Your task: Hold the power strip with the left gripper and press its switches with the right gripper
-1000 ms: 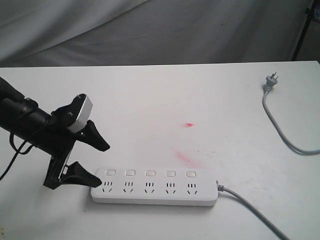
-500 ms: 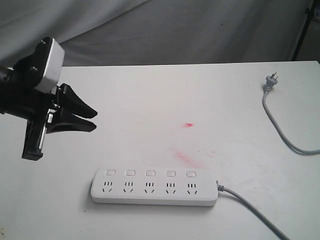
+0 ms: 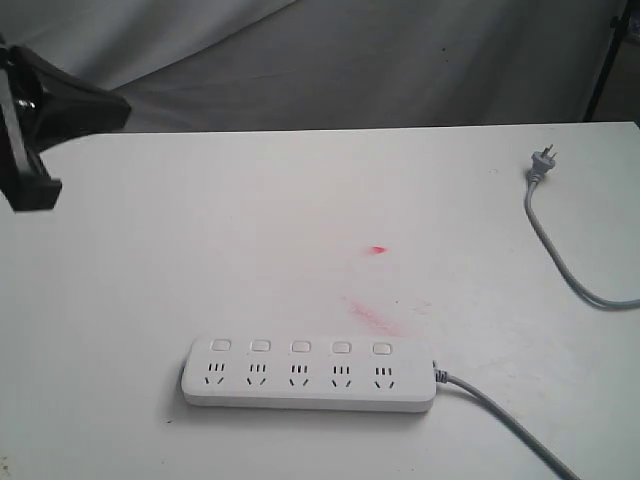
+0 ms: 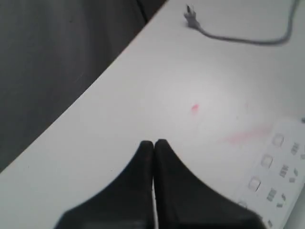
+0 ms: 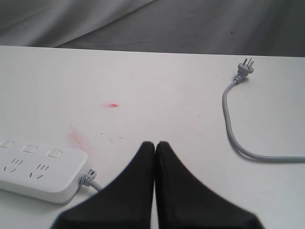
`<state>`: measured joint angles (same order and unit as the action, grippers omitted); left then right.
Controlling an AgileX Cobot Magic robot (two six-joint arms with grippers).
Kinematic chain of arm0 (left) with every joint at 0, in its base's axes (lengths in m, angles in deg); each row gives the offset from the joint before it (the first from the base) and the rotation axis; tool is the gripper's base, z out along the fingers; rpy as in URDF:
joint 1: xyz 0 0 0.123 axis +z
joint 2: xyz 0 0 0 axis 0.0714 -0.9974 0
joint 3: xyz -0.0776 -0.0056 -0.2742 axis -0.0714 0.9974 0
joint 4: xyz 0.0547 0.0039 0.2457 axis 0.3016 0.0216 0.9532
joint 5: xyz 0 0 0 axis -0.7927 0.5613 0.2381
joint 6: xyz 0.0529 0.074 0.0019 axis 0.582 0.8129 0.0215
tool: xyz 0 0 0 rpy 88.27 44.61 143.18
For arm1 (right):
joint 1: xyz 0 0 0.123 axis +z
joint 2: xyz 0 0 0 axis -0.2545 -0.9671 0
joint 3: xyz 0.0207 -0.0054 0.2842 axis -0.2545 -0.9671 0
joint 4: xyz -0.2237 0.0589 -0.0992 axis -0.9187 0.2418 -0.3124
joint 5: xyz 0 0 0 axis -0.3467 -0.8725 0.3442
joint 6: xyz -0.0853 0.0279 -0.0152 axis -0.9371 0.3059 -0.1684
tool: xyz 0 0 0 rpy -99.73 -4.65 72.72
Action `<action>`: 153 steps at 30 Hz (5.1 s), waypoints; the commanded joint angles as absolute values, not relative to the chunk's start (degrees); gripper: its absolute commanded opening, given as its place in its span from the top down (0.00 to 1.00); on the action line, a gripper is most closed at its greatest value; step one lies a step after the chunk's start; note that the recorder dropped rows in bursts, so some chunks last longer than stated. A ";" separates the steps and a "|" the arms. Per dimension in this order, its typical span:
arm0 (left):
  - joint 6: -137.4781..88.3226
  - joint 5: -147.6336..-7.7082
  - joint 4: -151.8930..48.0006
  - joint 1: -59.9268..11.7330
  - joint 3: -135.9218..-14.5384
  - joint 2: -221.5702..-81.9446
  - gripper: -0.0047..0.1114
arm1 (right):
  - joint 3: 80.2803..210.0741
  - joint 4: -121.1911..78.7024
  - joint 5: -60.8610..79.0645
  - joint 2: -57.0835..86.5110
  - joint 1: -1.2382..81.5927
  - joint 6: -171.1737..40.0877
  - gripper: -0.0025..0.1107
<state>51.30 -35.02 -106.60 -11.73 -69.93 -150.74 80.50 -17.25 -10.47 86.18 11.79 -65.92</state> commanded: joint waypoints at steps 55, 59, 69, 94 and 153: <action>-33.01 -57.79 -59.08 -12.02 -70.05 -119.94 0.96 | 80.28 -17.42 -10.48 86.51 11.32 -65.90 0.98; -32.88 -57.47 -58.35 -12.02 -70.05 -119.94 0.96 | 80.28 -17.42 -10.48 86.51 11.32 -65.90 0.98; -33.00 -56.44 -54.04 -9.82 -70.05 -118.49 0.96 | 80.28 -17.42 -10.48 86.51 11.32 -65.90 0.98; -33.49 -53.07 -54.90 7.33 -54.39 -92.53 0.96 | 80.28 -17.42 -10.48 86.51 11.32 -65.90 0.98; -38.72 -62.07 -49.74 2.36 -14.54 -81.94 0.96 | 80.28 -17.42 -10.48 86.51 11.32 -65.90 0.98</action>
<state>-38.36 -62.30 -50.15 2.59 -14.77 -82.10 80.50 -17.25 -10.56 86.18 11.79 -65.92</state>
